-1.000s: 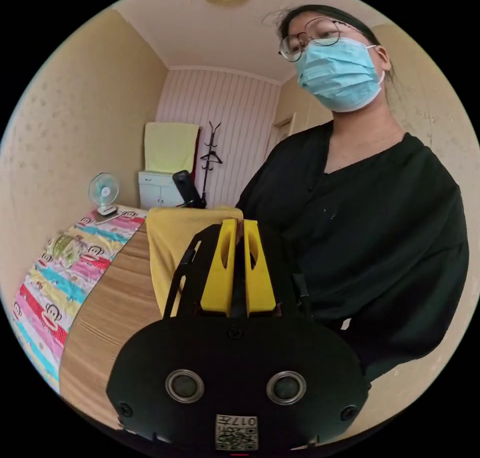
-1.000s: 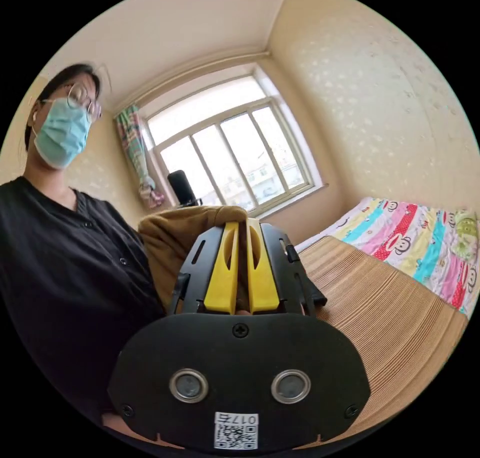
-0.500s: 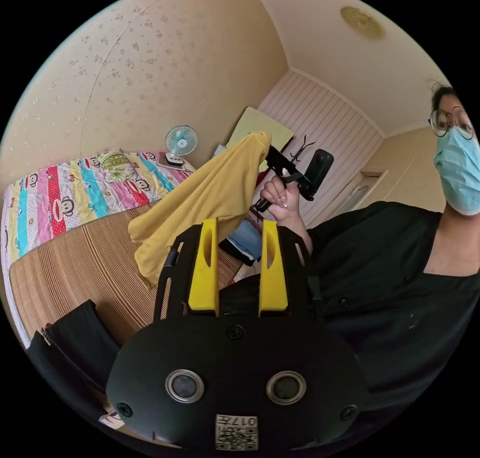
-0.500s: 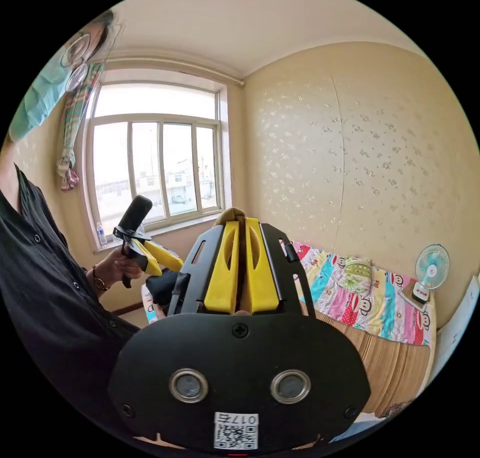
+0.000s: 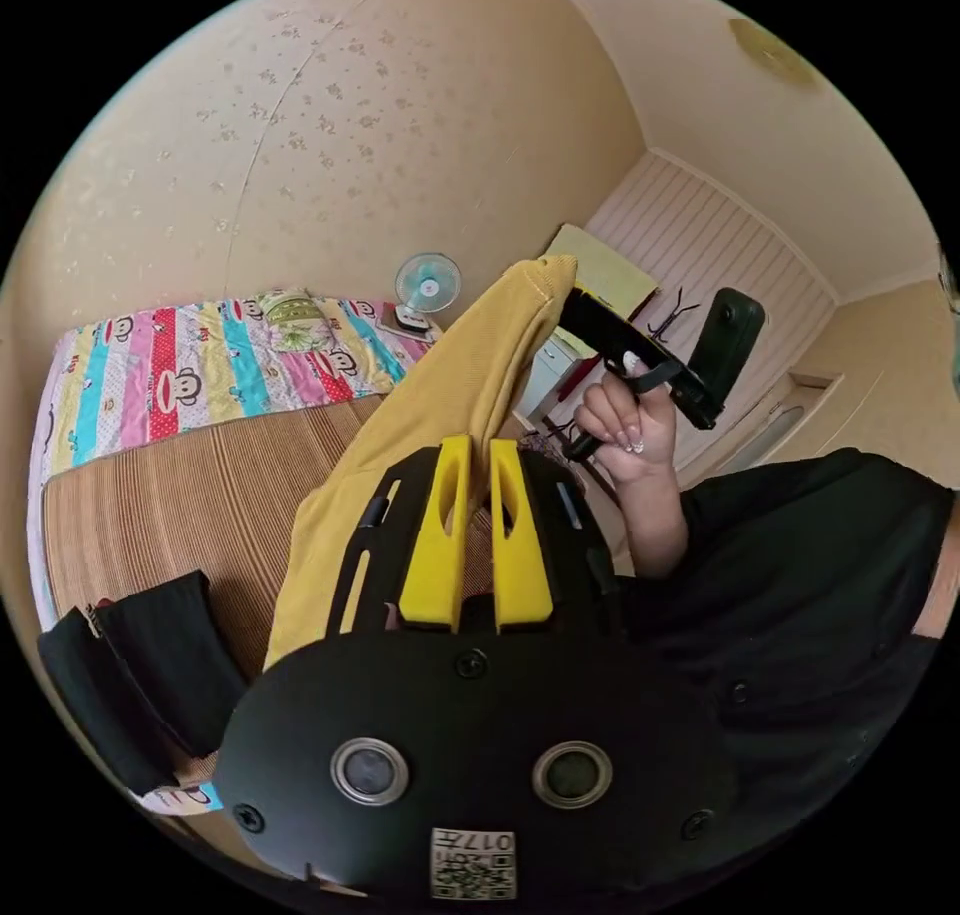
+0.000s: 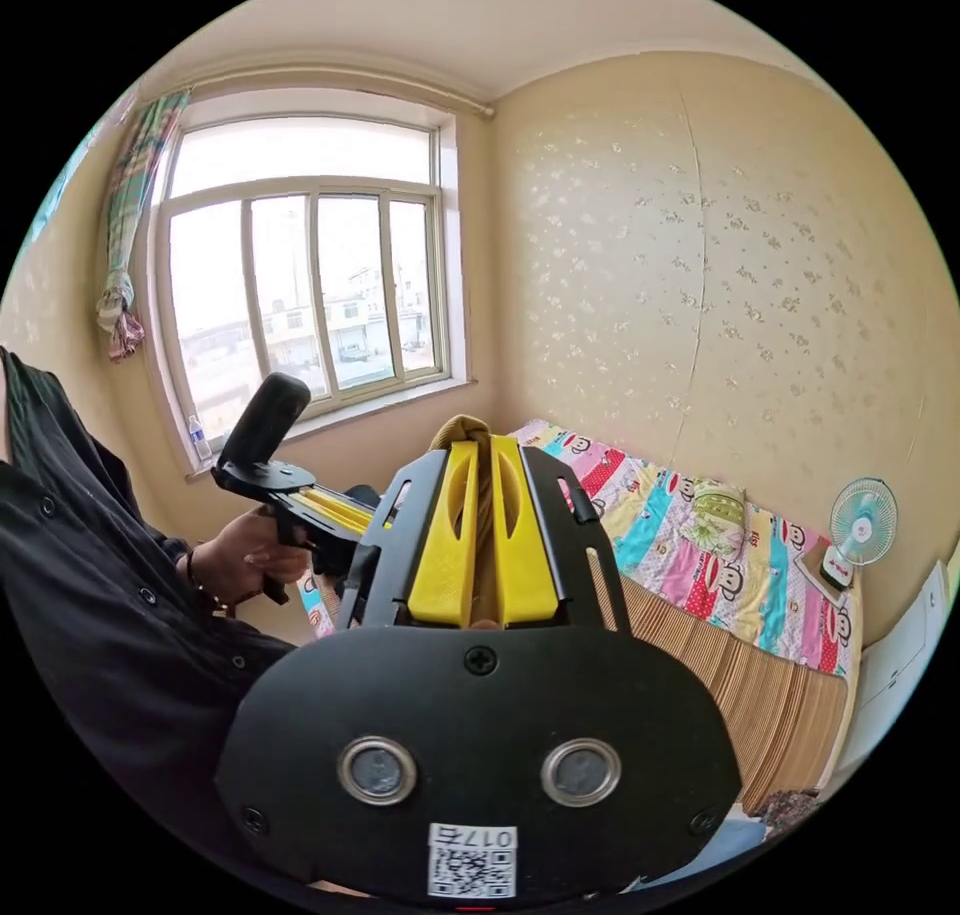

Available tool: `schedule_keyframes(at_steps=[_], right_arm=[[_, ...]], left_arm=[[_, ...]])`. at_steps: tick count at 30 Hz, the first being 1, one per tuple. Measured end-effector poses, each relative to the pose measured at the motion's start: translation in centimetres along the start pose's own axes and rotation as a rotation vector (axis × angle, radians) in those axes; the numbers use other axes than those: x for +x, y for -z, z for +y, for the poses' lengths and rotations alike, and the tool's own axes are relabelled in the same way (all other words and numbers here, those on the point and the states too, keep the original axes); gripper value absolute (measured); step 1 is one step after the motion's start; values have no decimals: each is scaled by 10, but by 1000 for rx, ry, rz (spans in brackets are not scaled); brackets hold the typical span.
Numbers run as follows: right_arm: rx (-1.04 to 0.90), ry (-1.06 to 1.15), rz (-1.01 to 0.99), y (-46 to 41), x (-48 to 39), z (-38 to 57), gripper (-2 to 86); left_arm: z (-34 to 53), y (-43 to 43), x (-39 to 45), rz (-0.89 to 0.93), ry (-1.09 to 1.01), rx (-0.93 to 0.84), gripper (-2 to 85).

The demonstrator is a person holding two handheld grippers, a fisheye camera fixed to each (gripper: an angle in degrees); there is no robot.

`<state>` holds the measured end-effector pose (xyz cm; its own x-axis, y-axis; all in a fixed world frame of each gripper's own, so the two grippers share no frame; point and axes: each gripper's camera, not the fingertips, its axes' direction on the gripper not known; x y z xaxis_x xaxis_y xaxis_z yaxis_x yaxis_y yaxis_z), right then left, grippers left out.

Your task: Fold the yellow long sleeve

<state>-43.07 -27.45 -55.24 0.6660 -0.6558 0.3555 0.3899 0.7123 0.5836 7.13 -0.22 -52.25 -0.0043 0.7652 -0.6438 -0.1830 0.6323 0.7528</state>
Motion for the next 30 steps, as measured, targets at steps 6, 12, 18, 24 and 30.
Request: schedule_keyframes(at_steps=[6,12,18,24,30], right_arm=[[72,-76,-246,22,63,11,31],[103,-120,-524,18,94,59,36],[-76,-169,-500,7,116,139,82],[-146,-219,-634,-24,142,178,125],[-218,-98,-704,-33,142,167,137]], left_arm=[[29,71,-69,635,-56,398,3],[17,128,-98,675,-36,534,-3],[6,177,-83,707,-183,532,-4],[5,211,-82,871,-269,530,-2],[15,254,-93,873,-270,586,0]])
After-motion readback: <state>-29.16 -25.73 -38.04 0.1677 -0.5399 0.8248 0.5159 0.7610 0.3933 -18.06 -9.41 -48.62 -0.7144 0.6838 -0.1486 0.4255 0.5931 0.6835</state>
